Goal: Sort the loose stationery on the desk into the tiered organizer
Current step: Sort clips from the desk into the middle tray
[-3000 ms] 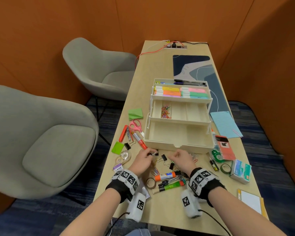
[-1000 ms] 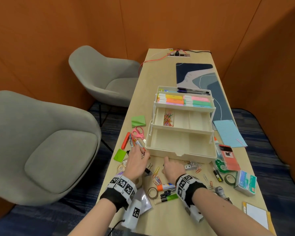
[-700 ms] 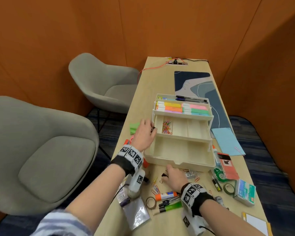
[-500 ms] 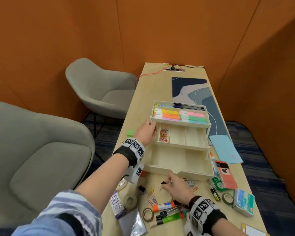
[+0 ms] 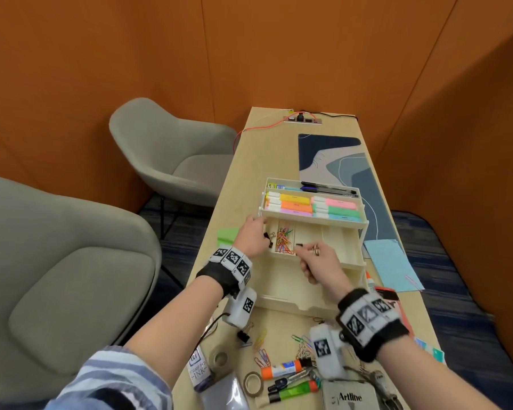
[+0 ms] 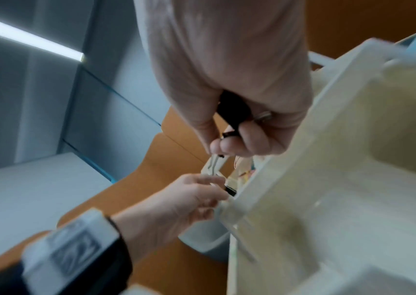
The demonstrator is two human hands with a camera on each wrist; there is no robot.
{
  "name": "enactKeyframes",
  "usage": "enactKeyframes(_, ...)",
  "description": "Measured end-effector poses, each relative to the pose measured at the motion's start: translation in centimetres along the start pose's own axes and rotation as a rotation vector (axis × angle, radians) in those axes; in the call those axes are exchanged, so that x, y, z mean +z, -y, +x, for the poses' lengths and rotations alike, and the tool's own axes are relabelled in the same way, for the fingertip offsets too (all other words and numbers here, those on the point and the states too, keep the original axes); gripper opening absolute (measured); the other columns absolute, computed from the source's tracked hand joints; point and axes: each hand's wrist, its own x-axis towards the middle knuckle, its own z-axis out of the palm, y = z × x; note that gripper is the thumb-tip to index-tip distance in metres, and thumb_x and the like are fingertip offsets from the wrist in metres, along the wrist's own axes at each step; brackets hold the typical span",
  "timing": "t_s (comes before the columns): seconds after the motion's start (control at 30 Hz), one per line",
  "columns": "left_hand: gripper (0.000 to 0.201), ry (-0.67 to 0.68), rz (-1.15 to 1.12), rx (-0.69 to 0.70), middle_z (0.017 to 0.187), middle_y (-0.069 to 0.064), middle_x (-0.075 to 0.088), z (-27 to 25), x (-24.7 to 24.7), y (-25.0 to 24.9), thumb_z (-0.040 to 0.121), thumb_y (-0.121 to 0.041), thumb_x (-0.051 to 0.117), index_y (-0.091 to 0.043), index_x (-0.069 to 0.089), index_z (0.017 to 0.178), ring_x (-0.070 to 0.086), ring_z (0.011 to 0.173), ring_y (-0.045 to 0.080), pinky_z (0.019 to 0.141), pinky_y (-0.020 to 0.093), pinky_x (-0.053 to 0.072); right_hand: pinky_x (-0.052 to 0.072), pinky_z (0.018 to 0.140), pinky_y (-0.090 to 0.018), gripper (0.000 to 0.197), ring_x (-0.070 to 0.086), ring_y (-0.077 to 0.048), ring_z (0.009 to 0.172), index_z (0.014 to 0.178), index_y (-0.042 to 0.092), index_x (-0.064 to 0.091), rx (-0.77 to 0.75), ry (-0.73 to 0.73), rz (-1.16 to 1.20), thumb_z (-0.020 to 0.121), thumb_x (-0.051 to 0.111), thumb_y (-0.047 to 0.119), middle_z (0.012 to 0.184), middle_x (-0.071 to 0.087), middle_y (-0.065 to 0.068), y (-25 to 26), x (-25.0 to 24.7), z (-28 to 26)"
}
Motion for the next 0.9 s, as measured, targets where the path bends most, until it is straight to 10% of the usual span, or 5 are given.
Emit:
enactKeyframes(0.27,0.033,-0.134,0.029,0.05,0.119,0.006,0.049,-2.2,0.6,2.1,0.092,-0.014,0.052,-0.017,0.054,0.125,0.057,0.102,0.023,0.091,0.033,0.046,0.028,0.036,-0.014,0.024,0.037,-0.012,0.034,0.069,0.01,0.053,0.231,-0.025,-0.004,0.091,0.056,0.018,0.052,0.049,-0.003,3.1,4.5,6.7)
enactKeyframes(0.67,0.028,-0.211,-0.023,0.067,0.116,-0.001,0.048,-3.0,1.5,3.1,0.096,-0.024,0.048,-0.023,0.052,0.124,0.059,0.09,0.015,0.081,0.033,0.049,0.036,0.04,-0.022,0.011,0.039,-0.016,0.048,0.09,0.007,0.045,0.347,0.088,0.146,0.093,0.035,0.008,0.068,0.048,-0.009,4.3,4.8,7.4)
enactKeyframes(0.9,0.03,-0.184,-0.062,0.057,0.113,-0.001,0.049,-3.2,1.4,3.1,0.097,-0.023,0.043,-0.023,0.052,0.126,0.058,0.091,0.015,0.084,0.037,0.049,0.053,0.086,-0.044,0.016,0.052,-0.022,0.075,0.1,-0.001,0.052,0.252,0.095,0.183,0.091,0.041,-0.009,0.083,0.051,-0.018,4.8,5.9,7.2)
